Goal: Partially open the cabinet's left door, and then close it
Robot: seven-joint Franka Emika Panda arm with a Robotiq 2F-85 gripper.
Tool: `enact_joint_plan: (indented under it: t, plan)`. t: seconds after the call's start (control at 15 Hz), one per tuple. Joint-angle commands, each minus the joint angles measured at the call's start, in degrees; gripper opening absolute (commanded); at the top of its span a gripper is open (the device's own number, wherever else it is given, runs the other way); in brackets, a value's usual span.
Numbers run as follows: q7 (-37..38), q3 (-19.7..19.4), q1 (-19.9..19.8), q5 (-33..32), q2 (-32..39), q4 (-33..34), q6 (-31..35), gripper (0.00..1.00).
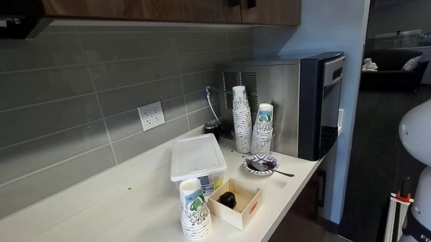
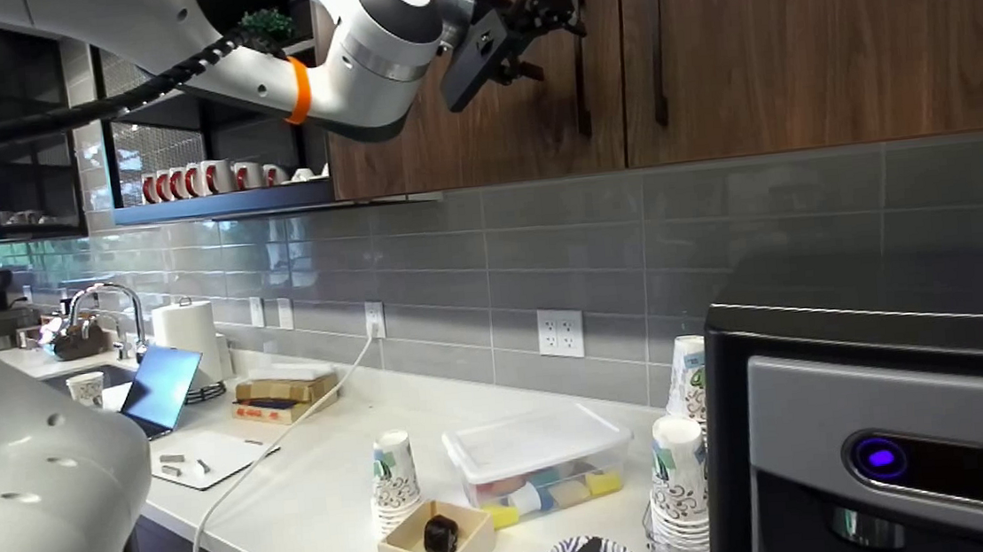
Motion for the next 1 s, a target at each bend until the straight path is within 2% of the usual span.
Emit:
enact_joint_plan:
  t: [0.0, 0.47, 0.93]
  plan:
    - [1.1, 0.7, -1.7, 0.1, 1.8, 2.5, -0.6, 1.0]
    - [4.6, 2.8, -10.2, -0.7, 3.3, 4.7, -0.3, 1.0]
    - [8.4, 5.4, -14.7, -0.4, 2.0, 4.4, -0.8, 1.0]
